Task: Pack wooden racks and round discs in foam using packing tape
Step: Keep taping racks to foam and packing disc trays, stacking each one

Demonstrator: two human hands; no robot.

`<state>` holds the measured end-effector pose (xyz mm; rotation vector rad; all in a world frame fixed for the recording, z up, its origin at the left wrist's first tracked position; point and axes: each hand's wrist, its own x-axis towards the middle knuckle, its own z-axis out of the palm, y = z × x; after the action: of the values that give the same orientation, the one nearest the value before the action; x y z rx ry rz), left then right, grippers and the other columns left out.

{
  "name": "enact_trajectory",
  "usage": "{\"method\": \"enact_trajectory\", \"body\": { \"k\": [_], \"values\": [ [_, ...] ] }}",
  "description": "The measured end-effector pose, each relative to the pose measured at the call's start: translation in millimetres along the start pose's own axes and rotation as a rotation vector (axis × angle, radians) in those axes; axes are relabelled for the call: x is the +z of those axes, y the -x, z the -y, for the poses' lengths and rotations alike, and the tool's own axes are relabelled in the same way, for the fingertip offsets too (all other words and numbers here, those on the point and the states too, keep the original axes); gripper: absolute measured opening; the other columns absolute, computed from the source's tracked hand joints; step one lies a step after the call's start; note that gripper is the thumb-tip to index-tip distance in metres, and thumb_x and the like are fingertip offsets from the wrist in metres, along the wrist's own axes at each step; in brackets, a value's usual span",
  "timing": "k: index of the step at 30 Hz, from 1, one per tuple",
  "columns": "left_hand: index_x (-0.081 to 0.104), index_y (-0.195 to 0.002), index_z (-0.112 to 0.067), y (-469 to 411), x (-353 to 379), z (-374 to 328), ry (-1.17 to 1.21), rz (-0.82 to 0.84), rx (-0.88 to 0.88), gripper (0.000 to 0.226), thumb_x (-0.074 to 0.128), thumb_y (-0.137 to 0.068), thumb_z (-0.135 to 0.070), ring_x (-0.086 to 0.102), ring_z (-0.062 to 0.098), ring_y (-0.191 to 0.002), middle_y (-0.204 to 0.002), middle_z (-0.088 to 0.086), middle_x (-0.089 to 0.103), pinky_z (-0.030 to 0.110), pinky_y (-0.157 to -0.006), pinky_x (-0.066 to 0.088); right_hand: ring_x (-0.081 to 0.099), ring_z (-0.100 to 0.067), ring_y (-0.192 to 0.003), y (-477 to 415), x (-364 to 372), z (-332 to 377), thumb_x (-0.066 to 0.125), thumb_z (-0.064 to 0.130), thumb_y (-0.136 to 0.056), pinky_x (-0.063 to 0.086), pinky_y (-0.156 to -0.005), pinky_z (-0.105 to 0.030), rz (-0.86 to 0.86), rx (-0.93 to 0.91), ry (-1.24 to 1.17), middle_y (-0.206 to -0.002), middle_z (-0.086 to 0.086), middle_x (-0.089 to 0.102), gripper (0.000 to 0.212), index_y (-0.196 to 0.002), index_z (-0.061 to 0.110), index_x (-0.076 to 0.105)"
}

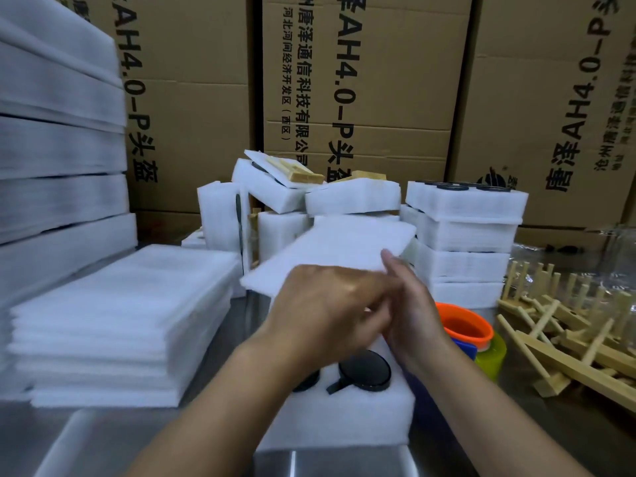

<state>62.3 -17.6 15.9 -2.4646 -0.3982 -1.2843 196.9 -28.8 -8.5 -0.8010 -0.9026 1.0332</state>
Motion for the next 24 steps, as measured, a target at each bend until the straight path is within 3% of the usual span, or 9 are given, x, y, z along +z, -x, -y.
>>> {"method": "enact_trajectory", "body": {
  "k": [3,7,9,12,15,18,21,24],
  "values": [
    [0.073,-0.104,-0.021,3,5,-2,0.422,-0.053,-0.147,0.033,0.054,-0.080,-0.032,0.070,0.008,-0.082,-0.091,-0.007,0.074,0.031,-0.070,0.057,0.068,-0.017,-0.065,2,-2,2,0.048,0.006,-0.089,0.053,-0.055,-0.024,-0.024,-0.016,0.011,-0.071,-0.007,0.068,0.019,-0.081,0.010,0.065],
    [0.067,-0.102,-0.034,1,5,26,0.587,-0.351,-0.436,0.027,0.055,-0.080,-0.023,0.065,-0.001,-0.092,-0.093,-0.018,0.071,0.022,-0.083,0.051,0.066,-0.015,-0.061,0,-12,8,0.053,0.002,-0.087,0.049,-0.050,-0.021,-0.142,0.031,0.232,-0.075,-0.006,0.071,0.016,-0.085,0.011,0.065],
    [0.063,-0.107,-0.038,1,8,46,0.631,-0.365,-0.653,0.032,0.052,-0.079,-0.027,0.062,0.001,-0.099,-0.099,-0.019,0.069,0.025,-0.087,0.049,0.065,-0.018,-0.068,-1,-15,8,0.052,0.002,-0.086,0.047,-0.052,-0.022,-0.144,0.077,0.379,-0.086,-0.007,0.071,0.019,-0.097,0.012,0.064],
    [0.045,-0.133,-0.031,8,23,80,0.601,-0.084,-0.992,0.049,0.053,-0.085,-0.036,0.052,0.013,-0.118,-0.126,-0.013,0.054,0.037,-0.098,0.043,0.063,-0.020,-0.079,0,-13,5,0.052,0.004,-0.086,0.048,-0.060,-0.025,-0.116,0.130,0.513,-0.105,-0.005,0.067,0.038,-0.117,0.025,0.058],
    [0.025,-0.147,-0.017,14,36,94,0.565,0.291,-1.125,0.074,0.052,-0.086,-0.048,0.039,0.025,-0.133,-0.150,0.005,0.035,0.040,-0.109,0.033,0.063,-0.014,-0.078,2,-8,2,0.053,0.006,-0.087,0.048,-0.062,-0.023,-0.103,0.175,0.575,-0.100,0.004,0.066,0.035,-0.110,0.030,0.065],
    [0.012,-0.151,-0.018,20,43,89,0.455,0.536,-1.113,0.075,0.043,-0.092,-0.054,0.029,0.022,-0.139,-0.156,0.002,0.022,0.027,-0.102,0.028,0.062,-0.009,-0.077,4,-7,3,0.054,0.009,-0.086,0.046,-0.064,-0.020,-0.092,0.167,0.671,-0.094,0.007,0.068,0.028,-0.098,0.028,0.070],
    [0.013,-0.150,-0.018,21,45,82,0.391,0.634,-1.049,0.071,0.041,-0.094,-0.052,0.032,0.020,-0.137,-0.154,0.001,0.026,0.021,-0.087,0.025,0.059,-0.006,-0.092,3,-12,3,0.052,0.025,-0.088,0.044,-0.074,-0.020,-0.082,0.094,1.023,-0.103,0.017,0.062,0.028,-0.110,0.033,0.067],
    [0.011,-0.151,-0.017,20,44,77,0.353,0.698,-0.994,0.071,0.042,-0.095,-0.048,0.029,0.019,-0.138,-0.156,0.001,0.021,0.020,-0.088,0.025,0.055,-0.007,-0.106,5,-11,1,0.049,0.039,-0.088,0.045,-0.086,-0.025,-0.048,0.083,1.311,-0.113,0.018,0.055,0.030,-0.115,0.041,0.062]
  ]
}}
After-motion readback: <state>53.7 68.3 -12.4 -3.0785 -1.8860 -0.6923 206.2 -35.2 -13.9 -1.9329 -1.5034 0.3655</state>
